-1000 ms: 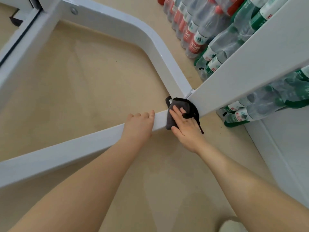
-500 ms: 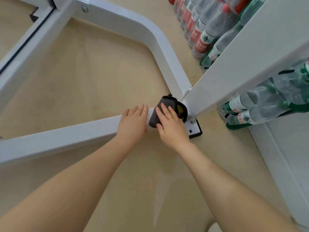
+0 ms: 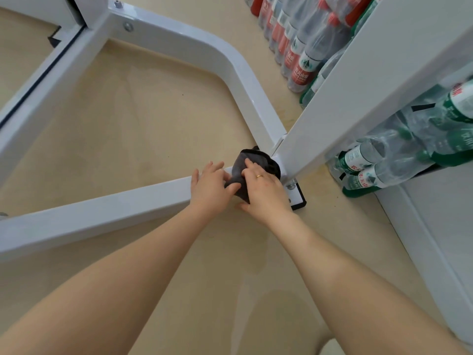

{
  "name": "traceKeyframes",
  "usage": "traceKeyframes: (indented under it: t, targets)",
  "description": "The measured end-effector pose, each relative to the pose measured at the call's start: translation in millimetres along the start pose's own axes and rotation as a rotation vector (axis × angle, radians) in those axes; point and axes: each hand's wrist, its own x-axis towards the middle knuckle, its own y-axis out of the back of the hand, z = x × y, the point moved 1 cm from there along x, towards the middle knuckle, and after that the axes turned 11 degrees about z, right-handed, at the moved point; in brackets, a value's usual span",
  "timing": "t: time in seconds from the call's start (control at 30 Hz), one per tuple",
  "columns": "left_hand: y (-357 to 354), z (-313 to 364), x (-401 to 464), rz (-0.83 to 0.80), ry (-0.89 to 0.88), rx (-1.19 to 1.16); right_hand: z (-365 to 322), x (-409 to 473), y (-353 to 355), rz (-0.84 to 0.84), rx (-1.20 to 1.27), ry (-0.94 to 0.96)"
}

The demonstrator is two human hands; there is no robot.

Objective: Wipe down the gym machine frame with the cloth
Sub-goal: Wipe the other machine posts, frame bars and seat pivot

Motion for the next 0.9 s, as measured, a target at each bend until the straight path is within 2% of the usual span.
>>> traceKeyframes:
  t: [0.1,0.17,0.3,0.4,0.47,0.53,0.63,0.7,0.73,0.77,0.8,0.87,0.9]
  targets:
    - [16,14,-9,0.019,0.008,-0.383,-6,-3,12,0.178,0.165,-0.102]
    - [24,22,-14,0.013,0.02,-0.536,-8,-6,22,0.266,0.349,-0.167]
    - [22,33,-15,-0.062,0.196,-0.699,-8,-12,37,0.215,0.55,-0.238]
    - [20,39,-13,-0.109,0.162,-0.574,0,-11,48,0.274,0.572,-0.319]
    - [25,41,-1,-0.005,0.056,-0.36,5,-13,60,0.429,0.521,-0.356]
    - [37,45,15,0.181,0.021,-0.329,8,-13,72,0.6,0.395,-0.327]
    - [63,60,36,0.44,-0.043,-0.492,4,-13,83,0.801,-0.03,-0.055]
    - [67,60,45,0.45,-0.163,-0.375,4,-13,80,0.845,-0.296,0.054]
    - [63,53,49,0.389,-0.222,-0.239,2,-14,75,0.796,-0.365,0.076]
    - [57,43,50,0.293,-0.26,-0.072,-2,-14,69,0.665,-0.379,0.075]
    - [48,29,48,0.179,-0.256,0.081,-7,-15,59,0.449,-0.338,0.052]
    - [34,1,36,-0.019,-0.147,0.277,-8,-16,28,0.057,-0.188,-0.04]
    - [30,-9,28,-0.082,-0.095,0.331,-9,-17,18,-0.04,-0.124,-0.083]
